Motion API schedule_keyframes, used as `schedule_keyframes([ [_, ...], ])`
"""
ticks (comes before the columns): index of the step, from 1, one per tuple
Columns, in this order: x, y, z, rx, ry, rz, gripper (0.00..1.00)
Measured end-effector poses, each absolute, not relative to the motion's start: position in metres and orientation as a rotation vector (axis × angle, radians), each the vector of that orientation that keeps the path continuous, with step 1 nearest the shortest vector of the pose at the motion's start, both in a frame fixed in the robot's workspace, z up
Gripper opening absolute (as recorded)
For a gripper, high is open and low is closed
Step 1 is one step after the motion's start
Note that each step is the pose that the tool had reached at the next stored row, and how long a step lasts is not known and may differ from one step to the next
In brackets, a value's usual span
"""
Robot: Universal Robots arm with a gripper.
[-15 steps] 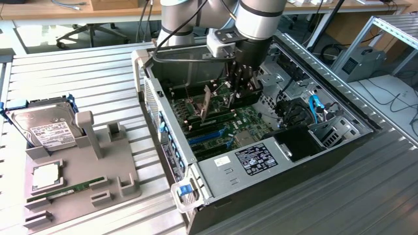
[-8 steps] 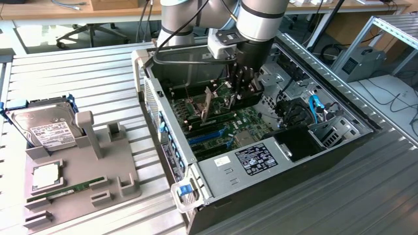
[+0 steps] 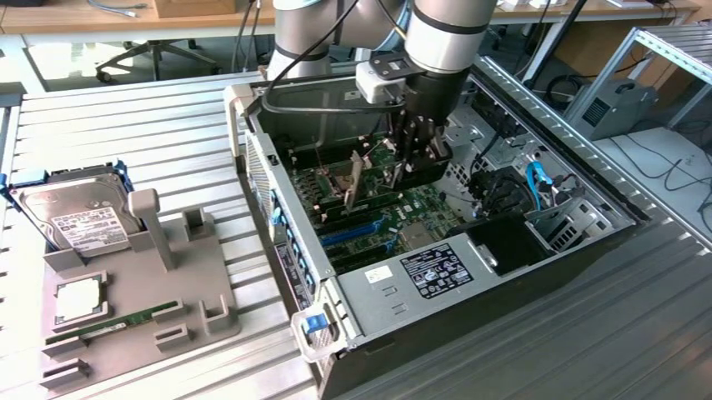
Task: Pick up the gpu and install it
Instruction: 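Insert the gpu into the slot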
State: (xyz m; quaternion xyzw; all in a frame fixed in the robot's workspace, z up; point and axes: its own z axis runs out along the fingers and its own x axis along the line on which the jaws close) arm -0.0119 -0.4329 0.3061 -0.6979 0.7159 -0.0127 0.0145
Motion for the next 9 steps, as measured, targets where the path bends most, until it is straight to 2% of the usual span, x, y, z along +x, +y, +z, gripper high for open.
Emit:
schedule_keyframes([
  [9,-0.0124,-0.4372,0.3061,-2.172,2.229,-0.04,0.27],
])
